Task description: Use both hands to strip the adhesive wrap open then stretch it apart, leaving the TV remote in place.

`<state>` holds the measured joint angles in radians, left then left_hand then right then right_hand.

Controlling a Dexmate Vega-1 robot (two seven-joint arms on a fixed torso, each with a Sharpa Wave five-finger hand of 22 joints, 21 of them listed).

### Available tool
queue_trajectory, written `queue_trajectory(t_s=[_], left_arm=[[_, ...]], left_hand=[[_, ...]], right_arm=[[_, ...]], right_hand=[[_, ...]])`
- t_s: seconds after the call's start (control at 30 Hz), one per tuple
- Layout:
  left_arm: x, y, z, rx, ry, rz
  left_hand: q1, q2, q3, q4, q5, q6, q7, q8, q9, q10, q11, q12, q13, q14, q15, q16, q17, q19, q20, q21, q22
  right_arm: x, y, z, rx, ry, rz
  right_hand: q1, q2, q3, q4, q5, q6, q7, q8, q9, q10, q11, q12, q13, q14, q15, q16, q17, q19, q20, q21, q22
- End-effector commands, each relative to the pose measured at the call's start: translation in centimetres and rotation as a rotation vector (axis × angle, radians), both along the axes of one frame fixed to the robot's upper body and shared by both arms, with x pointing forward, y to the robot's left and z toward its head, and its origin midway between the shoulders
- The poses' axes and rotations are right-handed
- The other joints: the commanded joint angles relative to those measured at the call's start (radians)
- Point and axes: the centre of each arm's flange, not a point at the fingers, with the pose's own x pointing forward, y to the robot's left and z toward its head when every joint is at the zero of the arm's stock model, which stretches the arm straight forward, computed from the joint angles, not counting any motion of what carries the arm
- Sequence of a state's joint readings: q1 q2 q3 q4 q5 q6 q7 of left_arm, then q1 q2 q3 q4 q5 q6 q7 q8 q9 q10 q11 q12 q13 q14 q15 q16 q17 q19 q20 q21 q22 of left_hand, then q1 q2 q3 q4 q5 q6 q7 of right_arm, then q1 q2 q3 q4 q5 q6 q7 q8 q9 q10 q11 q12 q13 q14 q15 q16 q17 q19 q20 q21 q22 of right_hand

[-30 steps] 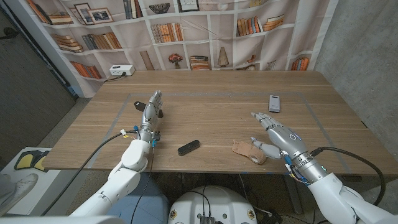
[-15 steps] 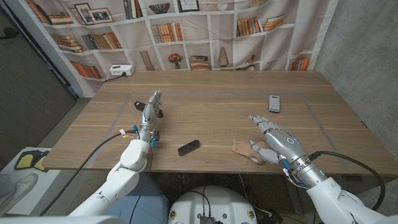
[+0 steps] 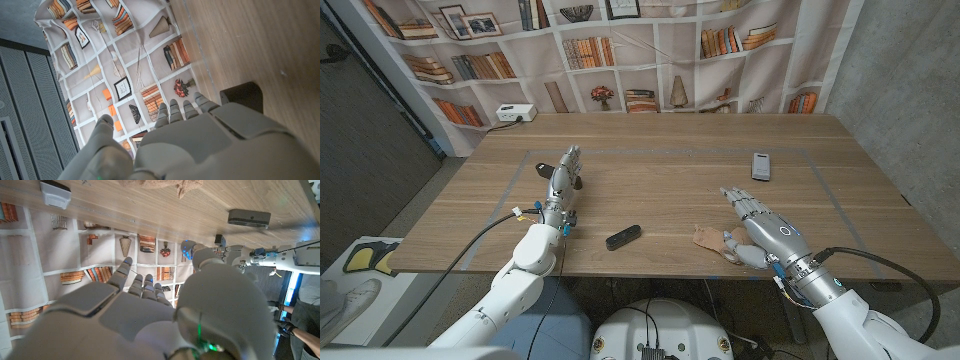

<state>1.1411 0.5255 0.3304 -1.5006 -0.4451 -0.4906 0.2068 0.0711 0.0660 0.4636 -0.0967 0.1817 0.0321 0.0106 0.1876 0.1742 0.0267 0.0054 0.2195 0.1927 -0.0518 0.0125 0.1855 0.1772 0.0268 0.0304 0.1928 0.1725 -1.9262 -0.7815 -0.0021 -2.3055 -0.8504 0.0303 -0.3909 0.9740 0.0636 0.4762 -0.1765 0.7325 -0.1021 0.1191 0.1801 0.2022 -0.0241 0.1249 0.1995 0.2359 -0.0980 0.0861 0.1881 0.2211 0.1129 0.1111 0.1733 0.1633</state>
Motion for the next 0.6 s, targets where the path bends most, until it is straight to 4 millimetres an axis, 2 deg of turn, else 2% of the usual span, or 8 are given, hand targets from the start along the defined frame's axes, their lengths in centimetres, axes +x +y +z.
queue_trajectory(t_s=[0.03,0.3,0.4,0.6], left_arm=[[0.23,-0.18,-0.15,0.003,0.008,-0.007],[0.30,-0.26,-0.04,0.004,0.014,-0.012],[0.29,-0.30,0.08,0.007,0.015,-0.014],[0.26,-0.44,0.20,0.007,0.017,-0.015]], left_hand=[[0.001,0.010,0.010,-0.001,0.003,0.005,-0.002,-0.002,0.003,0.007,0.004,-0.002,0.003,-0.003,0.000,-0.002,0.002,0.000,0.003,0.002,0.003],[0.002,0.010,0.010,-0.002,0.003,0.005,-0.001,-0.002,0.003,0.008,0.005,-0.002,0.003,-0.003,0.000,-0.002,0.001,0.000,0.003,0.002,0.003],[0.003,0.010,0.011,-0.003,0.003,0.006,-0.002,-0.002,0.003,0.009,0.002,-0.002,0.003,-0.003,0.000,-0.002,0.001,0.001,0.003,0.002,0.003],[0.003,0.010,0.011,-0.003,0.003,0.005,0.000,-0.002,0.003,0.009,0.000,-0.002,0.003,-0.001,0.000,-0.001,0.002,0.001,0.002,0.002,0.003]], right_arm=[[-0.01,0.04,-0.52,-0.022,0.031,-0.018],[0.09,-0.08,-1.13,-0.030,0.054,-0.037],[0.11,-0.17,-1.26,-0.033,0.058,-0.045],[0.10,-0.28,-1.43,-0.035,0.064,-0.064]], right_hand=[[0.019,-0.003,0.013,-0.003,0.012,-0.015,0.031,-0.001,0.002,-0.017,0.004,-0.001,0.002,-0.019,0.000,-0.004,0.004,-0.011,0.001,0.001,0.002],[0.025,-0.006,0.019,-0.002,0.022,-0.021,0.032,0.001,0.002,-0.024,0.004,0.001,0.002,-0.025,0.001,-0.002,0.005,-0.011,-0.003,0.004,0.002],[0.028,-0.009,0.023,-0.001,0.028,-0.020,0.034,0.005,0.002,-0.028,0.018,0.002,0.002,-0.026,0.012,0.000,0.006,-0.013,-0.002,0.005,0.002],[0.031,-0.014,0.028,0.001,0.036,-0.018,0.046,0.008,0.002,-0.032,0.028,0.003,0.001,-0.034,0.023,0.001,0.006,-0.017,0.003,0.005,0.002]])
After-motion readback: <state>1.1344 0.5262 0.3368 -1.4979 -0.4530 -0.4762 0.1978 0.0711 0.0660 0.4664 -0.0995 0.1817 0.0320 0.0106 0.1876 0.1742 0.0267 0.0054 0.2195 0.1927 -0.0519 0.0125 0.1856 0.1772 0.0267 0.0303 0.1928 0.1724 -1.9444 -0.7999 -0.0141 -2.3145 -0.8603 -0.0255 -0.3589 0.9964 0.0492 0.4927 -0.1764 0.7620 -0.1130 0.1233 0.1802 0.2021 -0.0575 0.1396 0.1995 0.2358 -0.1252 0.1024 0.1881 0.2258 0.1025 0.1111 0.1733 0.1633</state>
